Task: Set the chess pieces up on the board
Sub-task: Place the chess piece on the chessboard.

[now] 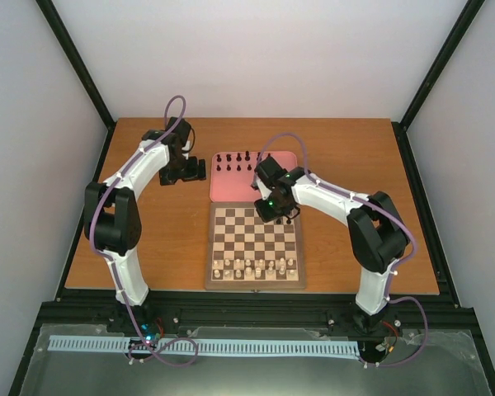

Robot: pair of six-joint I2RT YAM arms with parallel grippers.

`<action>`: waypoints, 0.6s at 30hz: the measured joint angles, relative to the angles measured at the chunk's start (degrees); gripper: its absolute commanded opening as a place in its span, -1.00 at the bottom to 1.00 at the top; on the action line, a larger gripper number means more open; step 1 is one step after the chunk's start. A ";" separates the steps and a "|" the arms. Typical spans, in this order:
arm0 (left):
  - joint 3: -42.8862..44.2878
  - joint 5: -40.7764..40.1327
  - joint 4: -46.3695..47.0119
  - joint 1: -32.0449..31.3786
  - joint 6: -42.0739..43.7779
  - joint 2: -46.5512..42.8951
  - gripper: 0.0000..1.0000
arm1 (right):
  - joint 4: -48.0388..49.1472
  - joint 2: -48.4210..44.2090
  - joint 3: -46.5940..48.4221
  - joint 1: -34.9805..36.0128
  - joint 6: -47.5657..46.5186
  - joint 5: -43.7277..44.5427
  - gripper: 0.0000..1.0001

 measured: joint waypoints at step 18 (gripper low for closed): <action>-0.48 0.00 0.04 0.00 0.00 -0.02 0.99 | 0.11 2.36 0.00 0.00 0.24 1.95 -0.72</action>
